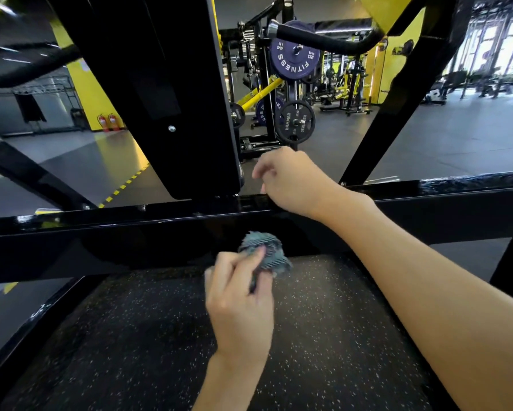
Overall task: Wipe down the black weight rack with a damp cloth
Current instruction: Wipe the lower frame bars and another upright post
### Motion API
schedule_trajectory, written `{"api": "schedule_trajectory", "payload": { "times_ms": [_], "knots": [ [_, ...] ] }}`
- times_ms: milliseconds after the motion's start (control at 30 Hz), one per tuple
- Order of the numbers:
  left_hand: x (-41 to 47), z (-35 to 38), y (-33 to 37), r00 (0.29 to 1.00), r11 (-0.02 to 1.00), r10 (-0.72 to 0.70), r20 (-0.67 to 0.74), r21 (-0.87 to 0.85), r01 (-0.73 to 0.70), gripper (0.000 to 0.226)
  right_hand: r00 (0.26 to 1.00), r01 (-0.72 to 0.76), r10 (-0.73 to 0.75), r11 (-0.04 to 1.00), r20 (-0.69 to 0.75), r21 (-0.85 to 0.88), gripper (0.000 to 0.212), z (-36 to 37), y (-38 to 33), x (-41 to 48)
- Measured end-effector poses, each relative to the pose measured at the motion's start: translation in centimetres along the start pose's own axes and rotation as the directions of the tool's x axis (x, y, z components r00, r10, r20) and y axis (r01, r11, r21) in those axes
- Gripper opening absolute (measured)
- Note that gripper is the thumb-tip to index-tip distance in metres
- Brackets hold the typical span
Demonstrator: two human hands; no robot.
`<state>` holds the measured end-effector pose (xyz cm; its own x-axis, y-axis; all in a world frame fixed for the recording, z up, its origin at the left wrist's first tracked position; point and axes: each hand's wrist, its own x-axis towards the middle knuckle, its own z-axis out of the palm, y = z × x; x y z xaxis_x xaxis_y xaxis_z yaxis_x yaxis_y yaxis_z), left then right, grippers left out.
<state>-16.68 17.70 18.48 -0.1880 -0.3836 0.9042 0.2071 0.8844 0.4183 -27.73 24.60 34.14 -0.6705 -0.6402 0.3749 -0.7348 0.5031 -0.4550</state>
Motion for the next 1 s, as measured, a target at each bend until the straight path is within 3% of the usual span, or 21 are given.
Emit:
{"api": "schedule_trajectory", "payload": {
  "times_ms": [67, 100, 233, 400, 500, 567, 633, 733, 767, 900, 1000],
  "knots": [
    [0.9, -0.4, 0.6, 0.979, 0.984, -0.175, -0.105, -0.063, 0.169, 0.031, 0.998, -0.008, 0.011, 0.998, 0.059, -0.058, 0.024, 0.5, 0.3, 0.2],
    [1.3, -0.1, 1.3, 0.975, 0.980, -0.194, -0.108, -0.074, 0.186, 0.034, 0.999, -0.011, 0.015, 0.997, 0.050, -0.072, 0.023, 0.6, 0.5, 0.2],
    [2.4, 0.7, 2.4, 1.000, 0.998, -0.018, 0.002, -0.062, 0.018, 0.032, 1.000, -0.008, 0.009, 0.993, 0.009, -0.114, 0.026, 0.8, 0.6, 0.0],
    [3.3, -1.2, 0.8, 0.942, 0.975, -0.220, -0.255, -0.087, 0.204, 0.029, 0.999, -0.001, 0.006, 0.994, 0.046, -0.107, 0.025, 0.7, 0.8, -0.2],
    [2.7, -0.4, 1.5, 0.994, 0.998, -0.069, -0.089, -0.017, 0.068, 0.022, 1.000, -0.009, 0.014, 0.988, 0.028, -0.157, 0.029, 1.0, -0.6, 0.4],
    [2.4, -0.5, 0.9, 0.998, 0.999, 0.043, 0.044, 0.017, -0.044, 0.022, 0.998, 0.062, -0.063, 0.992, 0.002, -0.111, 0.030, 1.8, -2.1, 1.2],
    [2.2, -1.5, -0.3, 1.000, 0.999, 0.007, 0.008, 0.051, -0.007, 0.021, 0.992, 0.116, -0.114, 0.993, 0.060, -0.027, 0.028, 2.9, -3.0, 1.8],
    [2.2, -3.0, -0.9, 0.970, 0.978, -0.195, -0.147, 0.052, 0.204, 0.030, 0.985, 0.104, -0.102, 0.995, 0.137, -0.008, 0.028, 3.0, -2.6, 2.0],
    [2.0, -3.0, -0.7, 0.973, 0.978, -0.192, -0.125, 0.060, 0.201, 0.032, 0.986, 0.101, -0.098, 0.995, 0.135, -0.017, 0.028, 2.9, -2.4, 1.9],
    [1.6, -2.9, -1.2, 0.993, 0.996, 0.037, 0.112, 0.078, -0.046, 0.022, 0.990, 0.094, -0.091, 0.995, 0.109, -0.021, 0.028, 2.9, -2.6, 1.6],
    [2.7, -4.3, -2.4, 0.993, 0.987, -0.092, -0.069, 0.127, 0.100, 0.023, 0.991, 0.098, -0.095, 0.995, 0.096, -0.023, 0.029, 2.8, -2.6, 1.4]
  ]
}}
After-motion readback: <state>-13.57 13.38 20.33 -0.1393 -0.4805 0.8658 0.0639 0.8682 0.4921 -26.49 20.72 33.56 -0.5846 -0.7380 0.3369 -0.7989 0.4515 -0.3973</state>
